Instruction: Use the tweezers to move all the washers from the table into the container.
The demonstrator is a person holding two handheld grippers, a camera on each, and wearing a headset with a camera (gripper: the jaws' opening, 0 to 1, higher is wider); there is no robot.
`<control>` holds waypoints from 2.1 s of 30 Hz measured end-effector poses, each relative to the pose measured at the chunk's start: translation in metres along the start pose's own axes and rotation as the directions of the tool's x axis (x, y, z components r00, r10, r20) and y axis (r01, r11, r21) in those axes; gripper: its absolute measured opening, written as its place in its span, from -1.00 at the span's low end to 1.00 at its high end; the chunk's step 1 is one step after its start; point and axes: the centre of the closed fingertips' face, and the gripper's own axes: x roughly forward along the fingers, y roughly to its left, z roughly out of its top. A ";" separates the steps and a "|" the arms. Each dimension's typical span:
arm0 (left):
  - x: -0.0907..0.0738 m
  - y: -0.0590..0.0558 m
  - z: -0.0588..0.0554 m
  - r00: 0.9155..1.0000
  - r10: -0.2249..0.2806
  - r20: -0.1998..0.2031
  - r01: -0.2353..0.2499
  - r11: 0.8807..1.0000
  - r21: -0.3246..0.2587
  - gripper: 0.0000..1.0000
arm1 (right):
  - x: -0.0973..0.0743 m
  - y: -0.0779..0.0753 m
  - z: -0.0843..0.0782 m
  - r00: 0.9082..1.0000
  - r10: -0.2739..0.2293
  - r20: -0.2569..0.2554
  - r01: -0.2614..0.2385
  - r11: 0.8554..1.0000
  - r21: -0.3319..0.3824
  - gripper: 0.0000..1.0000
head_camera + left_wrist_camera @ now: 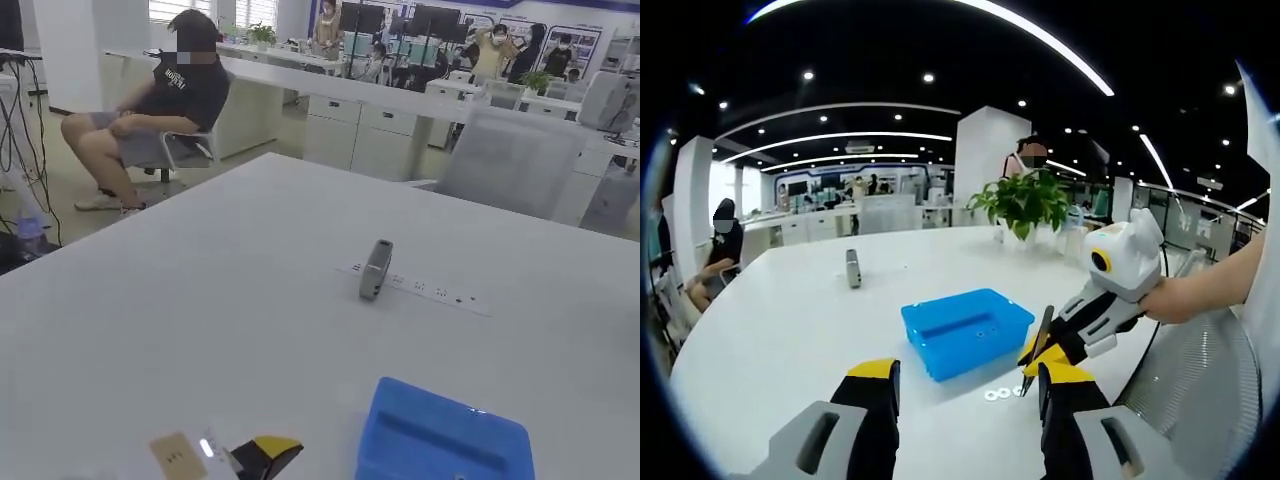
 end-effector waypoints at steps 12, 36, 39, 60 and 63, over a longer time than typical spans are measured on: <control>0.000 0.000 -0.001 1.000 0.001 -0.004 -0.001 1.000 0.002 0.08 | 0.001 0.001 -0.001 1.000 0.008 0.002 -0.008 1.000 -0.003 -0.92; -0.003 0.001 0.010 0.998 0.004 0.057 -0.002 0.999 -0.033 0.14 | -0.024 -0.039 0.072 0.983 -0.045 0.176 0.030 0.996 0.084 -0.94; -0.003 0.001 0.011 0.998 0.005 0.061 -0.003 0.999 -0.034 0.14 | -0.020 -0.053 0.081 0.981 -0.060 0.186 0.042 0.994 0.099 -0.94; -0.003 0.003 0.009 0.999 0.012 0.050 -0.010 0.999 -0.041 0.13 | 0.036 -0.118 0.046 0.989 -0.137 0.057 0.118 0.959 0.259 -0.94; -0.003 0.004 0.009 0.999 0.013 0.049 -0.011 0.999 -0.043 0.13 | 0.039 -0.115 0.044 0.991 -0.129 0.042 0.116 0.965 0.237 -0.94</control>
